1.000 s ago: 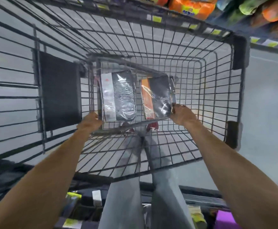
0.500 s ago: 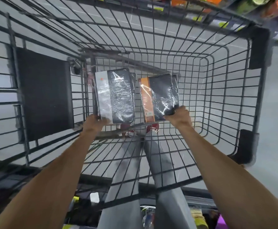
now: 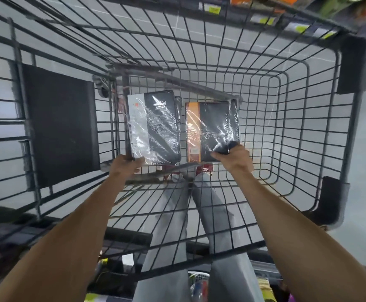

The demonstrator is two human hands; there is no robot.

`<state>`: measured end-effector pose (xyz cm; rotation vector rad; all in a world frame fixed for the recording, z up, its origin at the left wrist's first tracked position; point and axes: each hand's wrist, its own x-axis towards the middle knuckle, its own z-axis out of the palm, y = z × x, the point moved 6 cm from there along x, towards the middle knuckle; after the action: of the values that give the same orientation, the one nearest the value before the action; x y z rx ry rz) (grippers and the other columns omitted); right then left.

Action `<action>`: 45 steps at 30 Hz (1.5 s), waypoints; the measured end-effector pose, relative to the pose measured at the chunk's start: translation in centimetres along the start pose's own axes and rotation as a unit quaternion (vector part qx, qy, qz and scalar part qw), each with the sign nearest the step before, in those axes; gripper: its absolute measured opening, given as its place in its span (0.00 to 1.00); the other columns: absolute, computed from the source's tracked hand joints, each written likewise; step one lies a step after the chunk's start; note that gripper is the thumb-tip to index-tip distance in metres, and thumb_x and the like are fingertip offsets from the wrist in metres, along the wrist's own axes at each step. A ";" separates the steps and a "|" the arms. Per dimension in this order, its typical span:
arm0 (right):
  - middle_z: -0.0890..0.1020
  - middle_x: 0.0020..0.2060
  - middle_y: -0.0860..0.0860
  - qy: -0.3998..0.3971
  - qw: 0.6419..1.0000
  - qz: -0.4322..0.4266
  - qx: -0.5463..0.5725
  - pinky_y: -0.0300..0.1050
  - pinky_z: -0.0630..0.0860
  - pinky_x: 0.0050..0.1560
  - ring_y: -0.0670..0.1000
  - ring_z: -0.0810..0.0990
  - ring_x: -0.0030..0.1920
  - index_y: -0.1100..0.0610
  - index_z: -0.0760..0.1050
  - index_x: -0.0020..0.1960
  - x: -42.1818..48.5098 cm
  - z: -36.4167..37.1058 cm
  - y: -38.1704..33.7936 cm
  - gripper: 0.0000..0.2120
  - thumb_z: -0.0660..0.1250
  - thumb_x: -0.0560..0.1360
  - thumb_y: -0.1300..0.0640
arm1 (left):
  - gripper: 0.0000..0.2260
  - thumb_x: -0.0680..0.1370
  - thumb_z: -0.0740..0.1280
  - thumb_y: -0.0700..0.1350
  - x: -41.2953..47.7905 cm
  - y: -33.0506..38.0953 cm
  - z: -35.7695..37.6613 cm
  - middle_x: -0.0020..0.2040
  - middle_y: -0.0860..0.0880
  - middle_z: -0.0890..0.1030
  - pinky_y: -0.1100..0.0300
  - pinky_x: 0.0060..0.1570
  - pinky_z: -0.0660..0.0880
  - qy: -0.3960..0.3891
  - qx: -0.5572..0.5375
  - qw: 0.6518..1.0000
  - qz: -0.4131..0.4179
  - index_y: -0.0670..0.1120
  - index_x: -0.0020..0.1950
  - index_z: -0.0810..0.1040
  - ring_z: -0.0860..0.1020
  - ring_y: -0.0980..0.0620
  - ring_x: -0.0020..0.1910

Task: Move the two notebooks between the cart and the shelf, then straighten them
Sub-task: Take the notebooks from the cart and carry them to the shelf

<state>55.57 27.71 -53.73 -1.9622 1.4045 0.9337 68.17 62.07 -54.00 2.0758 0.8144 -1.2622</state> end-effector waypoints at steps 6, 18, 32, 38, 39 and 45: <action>0.80 0.54 0.55 0.033 0.999 0.023 0.010 0.45 0.74 0.41 0.56 0.81 0.52 0.58 0.72 0.58 -0.8 0.3 -0.7 0.34 0.79 0.63 0.39 | 0.31 0.67 0.78 0.55 -0.3 -0.3 -1.0 0.54 0.43 0.84 0.46 0.57 0.80 -0.033 -0.008 0.999 0.010 0.42 0.65 0.76 0.85 0.43 0.50; 0.82 0.50 0.51 -0.081 0.986 -0.074 0.128 0.33 0.78 0.30 0.49 0.83 0.38 0.56 0.75 0.48 -4.0 -3.2 -1.7 0.03 0.69 0.78 0.57 | 0.29 0.68 0.78 0.44 -6.7 2.1 -2.7 0.59 0.38 0.82 0.57 0.44 0.83 -0.098 -0.249 0.963 0.035 0.37 0.65 0.73 0.85 0.43 0.54; 0.87 0.40 0.51 -0.037 0.939 -0.185 0.286 0.51 0.84 0.40 0.52 0.86 0.39 0.57 0.78 0.52 -16.1 -14.1 -3.9 0.04 0.66 0.79 0.63 | 0.34 0.67 0.78 0.55 -19.9 5.0 -8.4 0.56 0.43 0.85 0.41 0.64 0.74 -0.072 -0.263 0.948 0.164 0.40 0.66 0.72 0.85 0.44 0.53; 0.83 0.46 0.55 0.048 0.905 -0.241 0.348 0.34 0.74 0.30 0.44 0.81 0.34 0.59 0.77 0.58 -23.6 -18.8 -4.0 0.08 0.64 0.81 0.62 | 0.22 0.71 0.76 0.51 -27.1 6.8 -12.0 0.60 0.41 0.82 0.43 0.64 0.74 -0.061 -0.297 0.918 0.256 0.47 0.61 0.76 0.85 0.43 0.51; 0.83 0.44 0.57 0.050 0.894 -0.252 0.367 0.37 0.76 0.28 0.43 0.80 0.30 0.58 0.77 0.57 -24.9 -19.4 -4.2 0.07 0.64 0.81 0.62 | 0.25 0.70 0.77 0.53 -28.2 7.3 -12.8 0.60 0.43 0.82 0.41 0.66 0.73 -0.060 -0.294 0.913 0.275 0.47 0.62 0.76 0.85 0.43 0.51; 0.82 0.33 0.47 0.079 0.814 -0.285 0.501 0.41 0.75 0.29 0.44 0.77 0.29 0.51 0.77 0.46 -32.5 -23.4 -4.9 0.09 0.65 0.80 0.64 | 0.33 0.65 0.80 0.59 -35.5 11.1 -17.2 0.58 0.46 0.84 0.44 0.64 0.74 -0.083 -0.296 0.869 0.386 0.45 0.64 0.76 0.85 0.46 0.52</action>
<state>58.43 29.95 -13.58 -1.4399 0.9386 -0.2609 72.94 60.18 -13.32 1.4973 0.1815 -0.6150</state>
